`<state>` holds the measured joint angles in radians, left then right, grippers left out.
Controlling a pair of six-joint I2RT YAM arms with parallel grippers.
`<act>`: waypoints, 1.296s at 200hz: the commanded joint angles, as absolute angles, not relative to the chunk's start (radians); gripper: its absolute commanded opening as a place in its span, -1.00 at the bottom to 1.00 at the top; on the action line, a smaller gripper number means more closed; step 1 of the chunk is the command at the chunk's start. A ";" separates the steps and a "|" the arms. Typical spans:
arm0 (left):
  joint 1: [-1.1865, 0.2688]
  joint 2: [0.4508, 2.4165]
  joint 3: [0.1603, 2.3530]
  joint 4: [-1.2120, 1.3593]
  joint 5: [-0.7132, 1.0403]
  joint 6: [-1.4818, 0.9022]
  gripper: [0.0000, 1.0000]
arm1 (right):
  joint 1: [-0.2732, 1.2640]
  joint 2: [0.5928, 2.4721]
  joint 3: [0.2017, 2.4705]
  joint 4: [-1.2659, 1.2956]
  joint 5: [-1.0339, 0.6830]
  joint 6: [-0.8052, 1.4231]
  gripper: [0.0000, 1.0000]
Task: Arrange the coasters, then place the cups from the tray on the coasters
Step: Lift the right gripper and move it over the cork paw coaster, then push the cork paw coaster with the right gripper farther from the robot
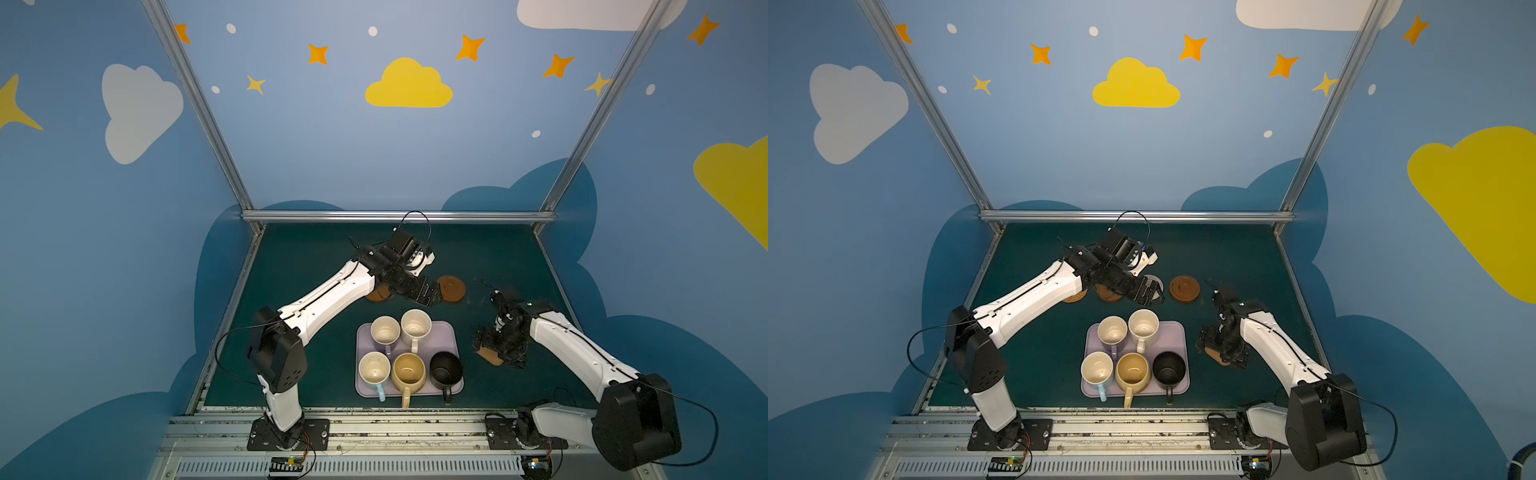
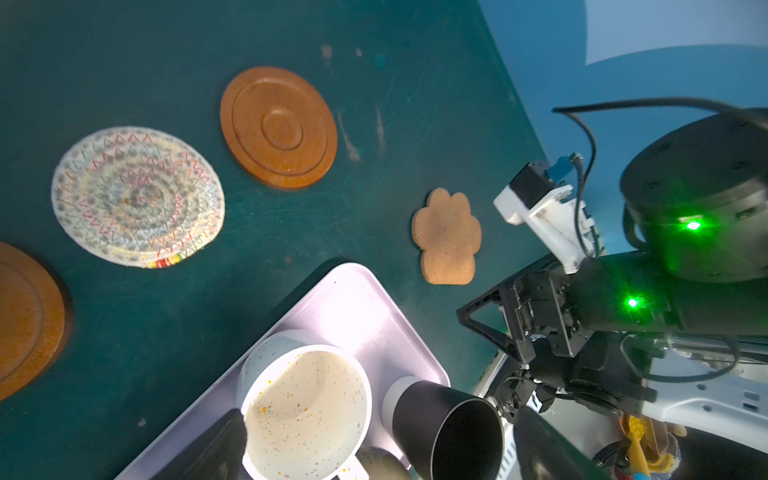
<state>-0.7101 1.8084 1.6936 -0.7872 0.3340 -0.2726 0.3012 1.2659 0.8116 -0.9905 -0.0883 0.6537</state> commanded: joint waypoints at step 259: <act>-0.673 1.758 1.647 -0.723 0.334 -0.252 0.99 | 0.173 1.618 0.894 -0.828 0.034 0.513 0.85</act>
